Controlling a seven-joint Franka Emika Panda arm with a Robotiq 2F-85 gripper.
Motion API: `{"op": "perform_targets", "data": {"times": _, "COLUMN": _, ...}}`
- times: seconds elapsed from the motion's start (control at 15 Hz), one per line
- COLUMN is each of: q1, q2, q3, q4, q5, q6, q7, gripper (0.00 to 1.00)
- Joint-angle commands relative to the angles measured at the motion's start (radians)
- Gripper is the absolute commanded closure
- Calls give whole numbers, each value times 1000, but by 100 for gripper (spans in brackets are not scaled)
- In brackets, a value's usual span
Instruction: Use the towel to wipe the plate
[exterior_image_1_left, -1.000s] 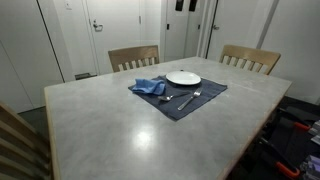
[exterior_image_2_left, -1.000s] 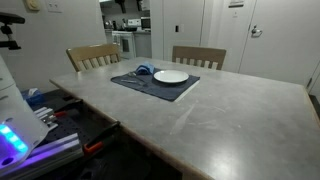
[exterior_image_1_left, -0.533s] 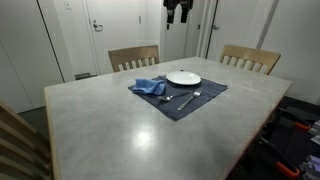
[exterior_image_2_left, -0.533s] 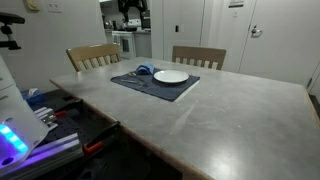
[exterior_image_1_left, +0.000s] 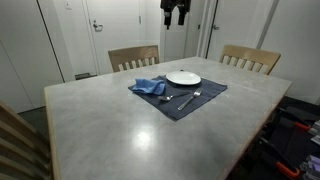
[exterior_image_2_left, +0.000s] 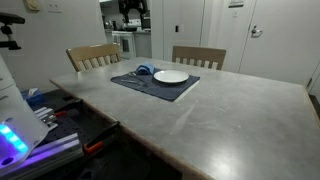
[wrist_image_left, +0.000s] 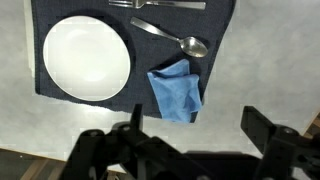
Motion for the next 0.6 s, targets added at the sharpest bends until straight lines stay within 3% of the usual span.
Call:
{"op": "perform_targets", "data": {"times": 0.0, "q1": -5, "q2": 0, "q3": 5, "q4": 2, "q5": 0, "q6": -2, "q7": 1, "gripper": 0}}
{"op": "perform_targets", "data": {"times": 0.53, "q1": -7, "q2": 37, "q3": 4, "q4": 30, "q5": 4, "q6": 14, "q7": -12, "gripper": 0}}
